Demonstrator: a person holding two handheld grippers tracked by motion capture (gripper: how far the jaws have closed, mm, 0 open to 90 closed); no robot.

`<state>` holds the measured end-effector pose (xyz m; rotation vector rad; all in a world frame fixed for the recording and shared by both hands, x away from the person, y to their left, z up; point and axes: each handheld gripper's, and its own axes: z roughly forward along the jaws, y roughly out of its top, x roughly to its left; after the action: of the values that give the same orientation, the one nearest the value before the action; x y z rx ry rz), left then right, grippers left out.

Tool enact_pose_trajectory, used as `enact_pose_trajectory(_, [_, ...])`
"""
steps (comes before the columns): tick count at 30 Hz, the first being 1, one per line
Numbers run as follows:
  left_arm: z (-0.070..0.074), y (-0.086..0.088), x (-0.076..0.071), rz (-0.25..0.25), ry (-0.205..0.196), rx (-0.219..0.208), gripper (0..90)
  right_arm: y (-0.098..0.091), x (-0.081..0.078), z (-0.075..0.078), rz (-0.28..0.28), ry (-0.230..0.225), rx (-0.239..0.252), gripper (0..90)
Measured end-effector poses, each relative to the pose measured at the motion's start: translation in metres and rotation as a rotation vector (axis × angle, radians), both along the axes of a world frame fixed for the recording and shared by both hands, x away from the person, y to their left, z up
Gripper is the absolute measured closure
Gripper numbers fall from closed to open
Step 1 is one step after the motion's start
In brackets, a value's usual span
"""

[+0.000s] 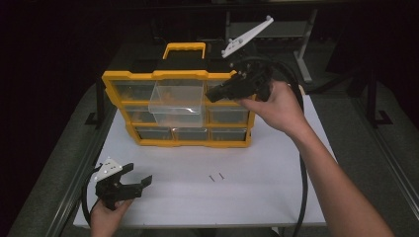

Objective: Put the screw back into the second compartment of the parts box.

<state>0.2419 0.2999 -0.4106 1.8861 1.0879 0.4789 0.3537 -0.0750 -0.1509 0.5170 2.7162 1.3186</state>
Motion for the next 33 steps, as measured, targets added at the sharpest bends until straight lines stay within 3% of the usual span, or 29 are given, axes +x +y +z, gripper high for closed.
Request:
enact_pose_trajectory(9, [0.000,0.000,-0.001,0.007,0.000,-0.017,14.8,0.035,0.014,0.012,0.030,-0.009,0.000,87.4])
enact_pose_trajectory(14, [0.001,0.002,-0.001,0.004,-0.002,-0.006,14.8,0.056,0.022,0.005,0.052,0.001,-0.030,87.4])
enact_pose_trajectory(20, [0.000,0.002,-0.001,0.009,-0.007,-0.025,14.8,0.074,0.031,-0.008,0.059,0.024,-0.064,87.4])
enact_pose_trajectory(26, [0.001,0.003,-0.001,0.007,-0.008,-0.014,14.8,0.083,0.034,-0.015,0.052,0.058,-0.091,87.1])
enact_pose_trajectory(33, [0.001,0.003,-0.001,0.007,-0.007,-0.014,14.8,0.081,0.035,-0.019,0.053,0.048,-0.084,85.2])
